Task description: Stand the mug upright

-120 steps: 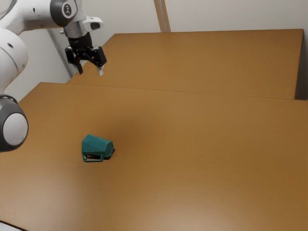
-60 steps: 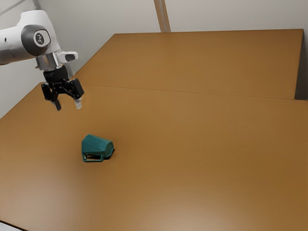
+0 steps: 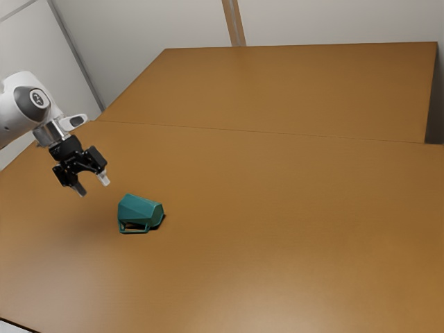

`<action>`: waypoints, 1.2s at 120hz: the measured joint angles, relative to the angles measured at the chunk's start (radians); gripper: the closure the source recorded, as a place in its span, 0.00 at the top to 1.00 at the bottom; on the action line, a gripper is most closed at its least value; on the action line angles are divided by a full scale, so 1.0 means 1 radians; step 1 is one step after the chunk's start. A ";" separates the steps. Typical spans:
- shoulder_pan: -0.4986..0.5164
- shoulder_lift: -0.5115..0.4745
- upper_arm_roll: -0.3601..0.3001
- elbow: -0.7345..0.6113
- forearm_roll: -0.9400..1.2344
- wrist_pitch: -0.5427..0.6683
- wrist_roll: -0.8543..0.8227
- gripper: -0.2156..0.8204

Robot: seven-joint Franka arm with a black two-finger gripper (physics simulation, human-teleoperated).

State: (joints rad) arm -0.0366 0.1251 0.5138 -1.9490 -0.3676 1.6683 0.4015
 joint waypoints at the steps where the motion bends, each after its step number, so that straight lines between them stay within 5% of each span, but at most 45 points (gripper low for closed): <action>1: 0.002 0.001 0.000 -0.002 -0.005 0.001 0.005 0.79; 83: 0.069 0.170 -0.001 -0.027 -0.309 0.078 0.383 0.79; 144: 0.070 0.178 -0.011 -0.044 -0.436 0.025 0.544 0.79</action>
State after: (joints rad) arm 0.0334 0.3031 0.5030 -1.9933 -0.8039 1.6929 0.9459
